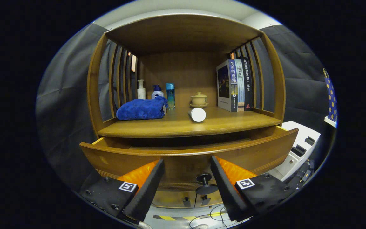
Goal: Pull open the drawer, take out the items inside it, and place them on the countertop above the cabinet.
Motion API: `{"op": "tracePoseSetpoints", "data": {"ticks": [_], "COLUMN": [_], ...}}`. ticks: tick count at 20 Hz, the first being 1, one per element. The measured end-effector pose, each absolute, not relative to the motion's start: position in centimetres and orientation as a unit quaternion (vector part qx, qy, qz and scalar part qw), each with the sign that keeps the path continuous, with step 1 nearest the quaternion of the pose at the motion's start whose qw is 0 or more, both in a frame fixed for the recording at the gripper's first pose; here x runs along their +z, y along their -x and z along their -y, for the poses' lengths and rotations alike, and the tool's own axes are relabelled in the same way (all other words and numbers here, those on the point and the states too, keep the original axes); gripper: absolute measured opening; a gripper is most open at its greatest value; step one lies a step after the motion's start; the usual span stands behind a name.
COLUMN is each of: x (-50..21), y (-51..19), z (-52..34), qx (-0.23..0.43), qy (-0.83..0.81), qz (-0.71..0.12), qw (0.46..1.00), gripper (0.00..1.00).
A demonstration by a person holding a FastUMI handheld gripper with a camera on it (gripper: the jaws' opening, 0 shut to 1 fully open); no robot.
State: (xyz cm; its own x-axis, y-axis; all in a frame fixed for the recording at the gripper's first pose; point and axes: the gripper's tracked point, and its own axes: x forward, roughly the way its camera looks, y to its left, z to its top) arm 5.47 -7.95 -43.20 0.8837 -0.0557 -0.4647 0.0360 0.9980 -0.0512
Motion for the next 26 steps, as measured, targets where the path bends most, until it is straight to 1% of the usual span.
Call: {"op": "tracePoseSetpoints", "data": {"ticks": [10,14,17,26], "x": [-45.2,-45.0,-41.8,-25.9], "y": [-10.3,-10.2,-10.9,-7.8], "z": [6.6,6.8,7.1,9.8], "qx": [-0.024,-0.026,-0.032,-0.05], "qy": [0.024,0.015,-0.001,-0.001], "qz": [-0.253,-0.257,-0.233,-0.14], "qw": [0.967,0.966,0.972,0.989], "gripper": [0.98,0.98,0.99,0.98]}}
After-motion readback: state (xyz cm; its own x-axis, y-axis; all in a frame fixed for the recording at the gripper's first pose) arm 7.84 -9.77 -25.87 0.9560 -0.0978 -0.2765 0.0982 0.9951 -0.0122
